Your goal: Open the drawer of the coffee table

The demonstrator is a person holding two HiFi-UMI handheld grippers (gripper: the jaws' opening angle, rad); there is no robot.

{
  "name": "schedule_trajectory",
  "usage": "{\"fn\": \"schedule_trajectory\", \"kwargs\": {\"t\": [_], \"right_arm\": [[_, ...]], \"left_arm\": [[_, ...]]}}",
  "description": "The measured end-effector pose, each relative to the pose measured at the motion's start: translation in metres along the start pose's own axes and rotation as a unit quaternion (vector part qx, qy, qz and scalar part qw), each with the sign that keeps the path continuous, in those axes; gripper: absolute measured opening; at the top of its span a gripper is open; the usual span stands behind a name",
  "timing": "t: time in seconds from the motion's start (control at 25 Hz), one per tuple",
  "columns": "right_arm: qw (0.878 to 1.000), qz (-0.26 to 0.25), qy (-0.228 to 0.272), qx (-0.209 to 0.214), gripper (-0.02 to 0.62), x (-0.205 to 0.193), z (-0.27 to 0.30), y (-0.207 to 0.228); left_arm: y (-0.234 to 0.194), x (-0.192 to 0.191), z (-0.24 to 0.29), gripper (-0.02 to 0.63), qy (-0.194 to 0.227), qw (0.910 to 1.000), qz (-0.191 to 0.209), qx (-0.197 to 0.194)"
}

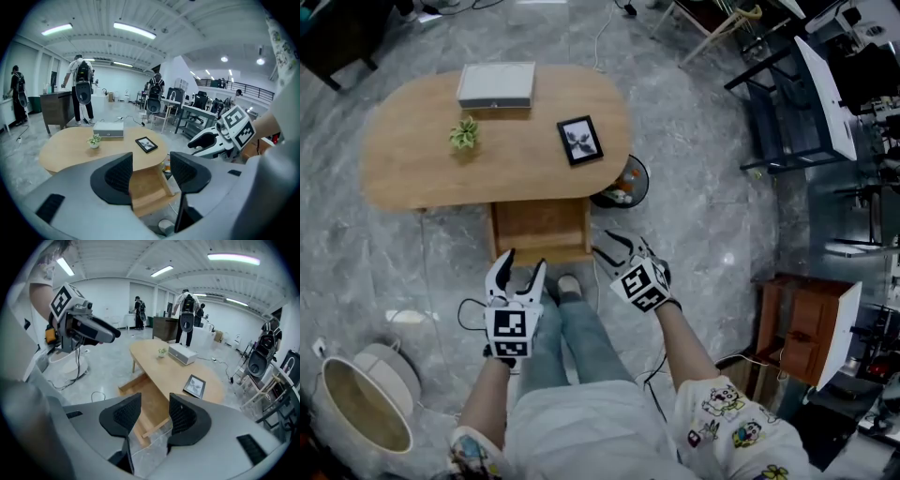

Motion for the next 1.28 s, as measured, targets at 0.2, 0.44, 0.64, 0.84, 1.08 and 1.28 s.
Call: {"fn": "schedule_trajectory", "kwargs": {"t": [0.2,0.44,0.64,0.84,1.08,1.28], "right_arm": [[0.998,0.017,0.056,-0.032,0.155,0.058,-0.049,0.020],[0.990,0.026,0.126,-0.051,0.155,0.114,-0.105,0.029],[0.978,0.046,0.189,-0.072,0.155,0.152,-0.149,0.035],[0.964,0.064,0.247,-0.070,0.153,0.176,-0.192,0.034],[0.947,0.083,0.297,-0.087,0.106,0.187,-0.242,0.044],[0.934,0.091,0.325,-0.119,0.058,0.193,-0.268,0.048]], "left_arm": [[0.012,0.047,-0.023,0.229,0.042,0.9988,-0.024,0.011],[0.036,0.096,-0.056,0.229,0.087,0.9959,-0.023,0.002],[0.055,0.139,-0.080,0.229,0.128,0.9917,-0.013,-0.009],[0.070,0.168,-0.110,0.218,0.172,0.9849,-0.007,-0.019],[0.089,0.193,-0.143,0.166,0.194,0.9807,0.011,-0.026],[0.094,0.202,-0.161,0.116,0.213,0.9766,0.010,-0.027]]}}
Point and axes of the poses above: the fingertips, and each gripper's own axes: z forward along the fingers, y to its right, x out of its top, the point moved 4 cm from there along -z, backward along the fingers, and after that the axes turned 7 degrees about -z, right-handed, at the moved point
